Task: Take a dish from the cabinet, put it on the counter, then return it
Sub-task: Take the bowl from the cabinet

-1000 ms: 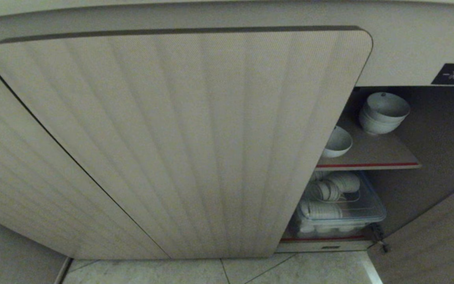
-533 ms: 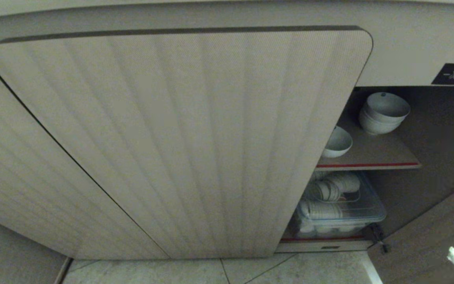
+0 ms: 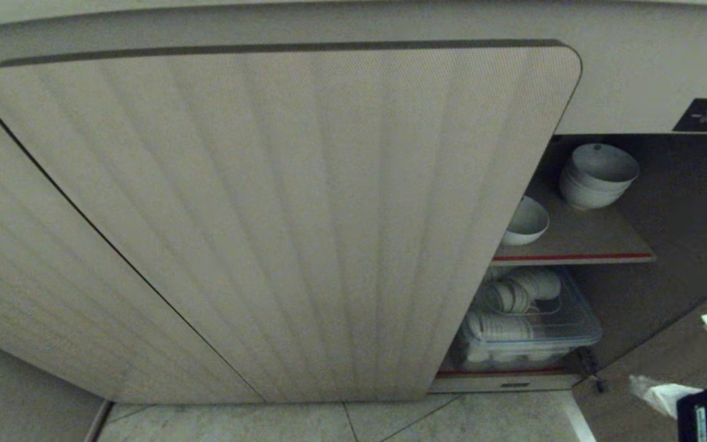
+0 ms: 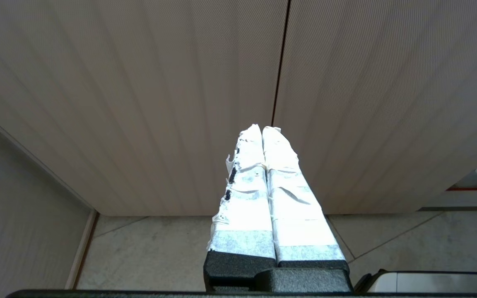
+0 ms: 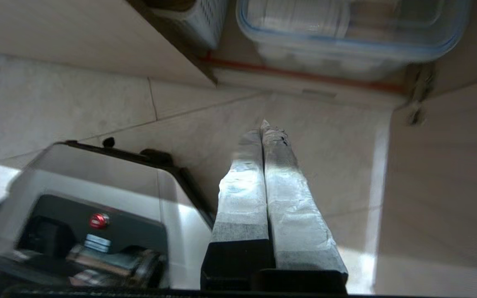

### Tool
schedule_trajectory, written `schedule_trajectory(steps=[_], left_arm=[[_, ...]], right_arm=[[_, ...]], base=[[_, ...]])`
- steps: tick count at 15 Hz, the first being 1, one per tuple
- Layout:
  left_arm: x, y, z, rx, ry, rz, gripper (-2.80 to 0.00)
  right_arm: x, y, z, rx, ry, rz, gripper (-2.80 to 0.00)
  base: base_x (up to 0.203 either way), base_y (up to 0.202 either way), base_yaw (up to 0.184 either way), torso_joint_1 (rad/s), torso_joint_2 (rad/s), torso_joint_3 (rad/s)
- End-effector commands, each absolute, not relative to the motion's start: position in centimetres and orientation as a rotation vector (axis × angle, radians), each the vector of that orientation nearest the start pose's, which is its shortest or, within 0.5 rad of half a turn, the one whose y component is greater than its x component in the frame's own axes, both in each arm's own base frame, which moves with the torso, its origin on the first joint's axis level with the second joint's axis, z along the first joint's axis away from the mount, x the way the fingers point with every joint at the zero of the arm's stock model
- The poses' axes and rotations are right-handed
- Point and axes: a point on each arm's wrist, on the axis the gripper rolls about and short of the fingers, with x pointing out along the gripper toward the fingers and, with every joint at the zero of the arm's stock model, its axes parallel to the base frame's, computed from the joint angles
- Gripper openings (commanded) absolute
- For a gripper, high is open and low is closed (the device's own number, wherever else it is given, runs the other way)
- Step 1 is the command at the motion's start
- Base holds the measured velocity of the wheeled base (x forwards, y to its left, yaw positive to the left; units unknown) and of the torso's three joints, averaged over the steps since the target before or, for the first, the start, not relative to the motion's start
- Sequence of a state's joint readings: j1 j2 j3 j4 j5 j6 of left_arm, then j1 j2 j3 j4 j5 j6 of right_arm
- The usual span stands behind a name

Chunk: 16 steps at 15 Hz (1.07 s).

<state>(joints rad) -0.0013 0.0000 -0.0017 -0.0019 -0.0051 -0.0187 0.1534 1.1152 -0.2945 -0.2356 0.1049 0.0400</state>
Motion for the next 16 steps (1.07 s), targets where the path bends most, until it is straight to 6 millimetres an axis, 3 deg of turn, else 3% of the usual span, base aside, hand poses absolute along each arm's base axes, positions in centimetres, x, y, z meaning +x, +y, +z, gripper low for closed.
schedule_trajectory(steps=[1,6,13,16], left_arm=[[-2.3,0.0,7.6,-0.019,-0.003,-0.006,-2.8],[-2.3,0.0,7.6,-0.019,-0.004,-0.006,-2.8],[-2.3,0.0,7.6,-0.019,-0.004,-0.007,-2.8],[-2.3,0.0,7.6,-0.018,-0.003,-0.006,-2.8]], right_arm=[[15.8,2.7,13.2,0.103,0.69,0.207,-2.8],[19.6,1.8,15.0,0.271,0.661,0.091,-2.8],[21.3,0.4,15.3,0.277,0.606,0.027,-2.8],[22.0,0.4,15.4,0.159,0.598,0.06,-2.8]], base=[[0.0,0.0,0.0,0.0,0.0,0.0],[0.0,0.0,0.0,0.0,0.0,0.0],[0.0,0.0,0.0,0.0,0.0,0.0],[0.0,0.0,0.0,0.0,0.0,0.0]])
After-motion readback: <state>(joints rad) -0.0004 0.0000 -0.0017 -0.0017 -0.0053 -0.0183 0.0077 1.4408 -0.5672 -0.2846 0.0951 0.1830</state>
